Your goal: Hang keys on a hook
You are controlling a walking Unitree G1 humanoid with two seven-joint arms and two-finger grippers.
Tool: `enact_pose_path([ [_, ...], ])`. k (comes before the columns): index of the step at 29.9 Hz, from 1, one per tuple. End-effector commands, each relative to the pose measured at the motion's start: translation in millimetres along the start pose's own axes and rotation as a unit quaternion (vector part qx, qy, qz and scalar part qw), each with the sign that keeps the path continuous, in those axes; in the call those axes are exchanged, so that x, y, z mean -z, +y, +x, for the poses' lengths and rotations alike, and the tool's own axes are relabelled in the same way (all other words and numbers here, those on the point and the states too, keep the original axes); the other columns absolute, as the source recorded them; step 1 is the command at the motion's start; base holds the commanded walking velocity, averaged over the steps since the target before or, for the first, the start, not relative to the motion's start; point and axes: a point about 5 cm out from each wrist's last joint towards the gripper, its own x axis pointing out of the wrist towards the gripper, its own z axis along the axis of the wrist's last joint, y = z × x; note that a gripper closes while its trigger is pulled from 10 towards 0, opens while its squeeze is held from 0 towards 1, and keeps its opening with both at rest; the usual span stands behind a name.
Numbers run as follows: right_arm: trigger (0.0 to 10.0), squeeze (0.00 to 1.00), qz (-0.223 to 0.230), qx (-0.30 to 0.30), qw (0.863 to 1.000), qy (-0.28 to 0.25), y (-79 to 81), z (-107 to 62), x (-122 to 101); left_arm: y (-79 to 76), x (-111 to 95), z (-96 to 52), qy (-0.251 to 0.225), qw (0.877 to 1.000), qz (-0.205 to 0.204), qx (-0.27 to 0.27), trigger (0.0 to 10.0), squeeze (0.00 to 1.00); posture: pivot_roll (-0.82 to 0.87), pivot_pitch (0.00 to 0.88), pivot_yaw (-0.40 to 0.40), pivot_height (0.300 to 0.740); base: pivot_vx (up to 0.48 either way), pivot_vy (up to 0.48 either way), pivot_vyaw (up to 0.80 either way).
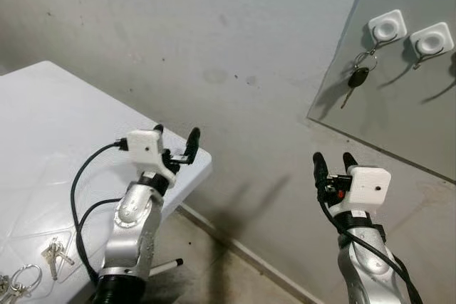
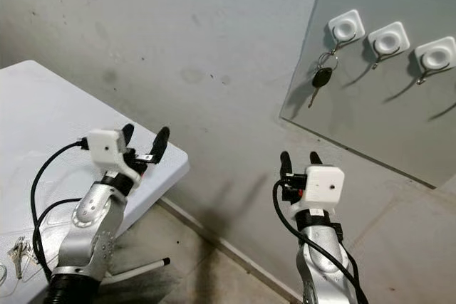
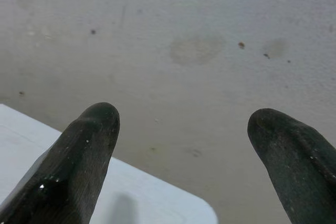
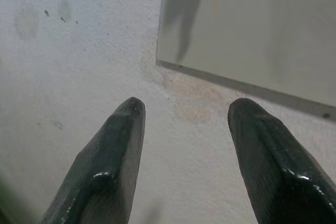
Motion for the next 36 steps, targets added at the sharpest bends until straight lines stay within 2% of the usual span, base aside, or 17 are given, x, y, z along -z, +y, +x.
enact_pose_path([
  [1, 10.0, 0.00, -0.012, 0.003, 1.000, -0.016, -2.1, 5.8, -7.3, 1.7, -4.6, 6.1, -0.002, 1.000, 0.003, 0.000, 10.0, 0.00, -0.01, 0.000, -0.034, 0.740, 0.000, 0.000, 0.80],
  [11, 10.0, 0.00, -0.020, 0.011, 1.000, -0.016, -9.3, 7.8, -6.9, 8.2, -7.7, 14.5, 0.005, 1.000, 0.008, -0.009, 10.0, 0.00, -0.01, 0.000, -0.038, 0.740, 0.000, 0.000, 0.80],
  [36, 10.0, 0.00, -0.025, 0.002, 1.000, -0.013, -9.9, 13.3, -6.9, 10.4, -11.9, 25.2, 0.005, 1.000, 0.020, -0.015, 10.0, 0.00, -0.01, 0.000, -0.045, 0.740, 0.000, 0.000, 0.80],
])
